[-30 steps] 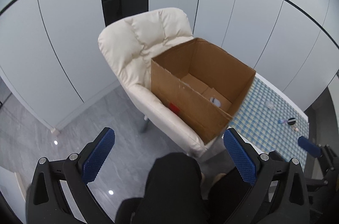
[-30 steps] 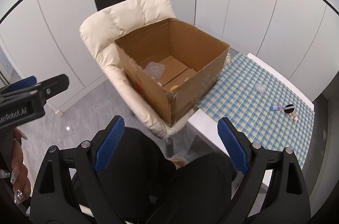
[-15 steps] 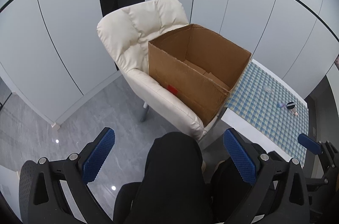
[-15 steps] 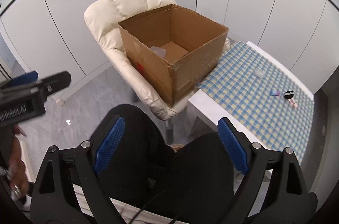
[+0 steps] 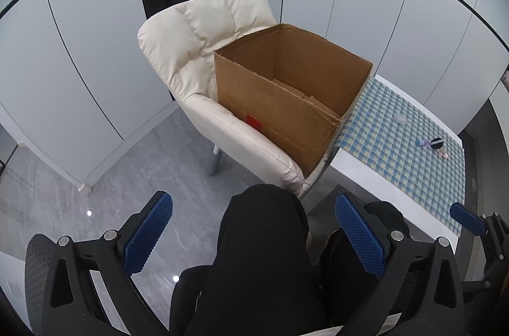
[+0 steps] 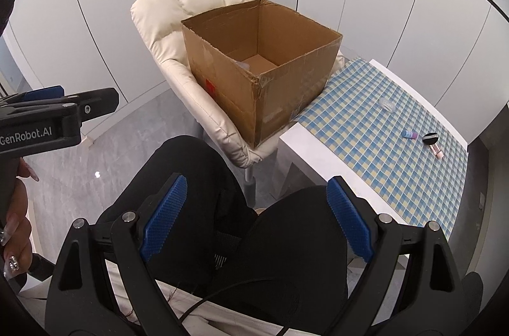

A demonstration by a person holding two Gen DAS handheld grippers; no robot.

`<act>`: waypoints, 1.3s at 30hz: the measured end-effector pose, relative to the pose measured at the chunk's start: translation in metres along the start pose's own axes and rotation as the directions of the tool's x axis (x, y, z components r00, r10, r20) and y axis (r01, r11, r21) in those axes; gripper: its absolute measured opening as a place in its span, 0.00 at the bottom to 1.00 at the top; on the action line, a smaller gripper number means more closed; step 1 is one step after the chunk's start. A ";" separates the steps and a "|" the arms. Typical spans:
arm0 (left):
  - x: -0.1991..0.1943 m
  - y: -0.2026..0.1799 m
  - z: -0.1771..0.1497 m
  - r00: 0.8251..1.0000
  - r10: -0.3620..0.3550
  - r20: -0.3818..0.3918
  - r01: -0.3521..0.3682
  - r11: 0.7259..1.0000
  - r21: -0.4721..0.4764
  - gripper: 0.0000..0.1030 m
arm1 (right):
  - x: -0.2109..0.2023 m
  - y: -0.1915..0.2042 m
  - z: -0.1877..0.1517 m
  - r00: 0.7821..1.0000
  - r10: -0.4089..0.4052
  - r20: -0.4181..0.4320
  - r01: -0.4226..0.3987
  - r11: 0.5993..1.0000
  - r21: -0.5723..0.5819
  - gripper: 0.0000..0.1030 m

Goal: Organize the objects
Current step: 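Open both grippers and withdraw them from the cardboard box, then move both open grippers back over the remaining cosmetics on the checked table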

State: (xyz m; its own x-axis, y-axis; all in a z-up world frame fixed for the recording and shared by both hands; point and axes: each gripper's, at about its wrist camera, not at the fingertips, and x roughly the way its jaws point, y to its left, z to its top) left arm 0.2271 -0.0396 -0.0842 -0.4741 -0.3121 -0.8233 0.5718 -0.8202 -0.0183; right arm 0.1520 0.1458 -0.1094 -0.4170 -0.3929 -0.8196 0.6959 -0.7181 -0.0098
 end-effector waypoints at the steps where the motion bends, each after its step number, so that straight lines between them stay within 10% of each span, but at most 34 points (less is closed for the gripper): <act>1: 0.001 -0.001 0.000 1.000 -0.003 -0.002 0.003 1.000 0.001 0.99 | 0.000 0.000 0.000 1.000 -0.005 0.000 0.005 1.000 -0.001 0.89; 24: 0.013 -0.043 0.010 0.996 -0.087 -0.015 0.088 0.988 0.130 0.99 | -0.015 -0.038 -0.021 0.995 -0.100 0.002 0.099 0.988 0.120 0.89; 39: 0.012 -0.135 0.001 0.975 -0.219 -0.046 0.223 0.922 0.316 0.99 | -0.047 -0.106 -0.067 0.969 -0.241 -0.045 0.243 0.919 0.309 0.89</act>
State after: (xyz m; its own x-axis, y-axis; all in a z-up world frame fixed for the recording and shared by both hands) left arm 0.1440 0.0670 -0.0911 -0.5565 -0.1021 -0.8246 0.2100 -0.9775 -0.0207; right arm 0.1366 0.2789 -0.1077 -0.5460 -0.1821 -0.8178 0.3577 -0.9333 -0.0310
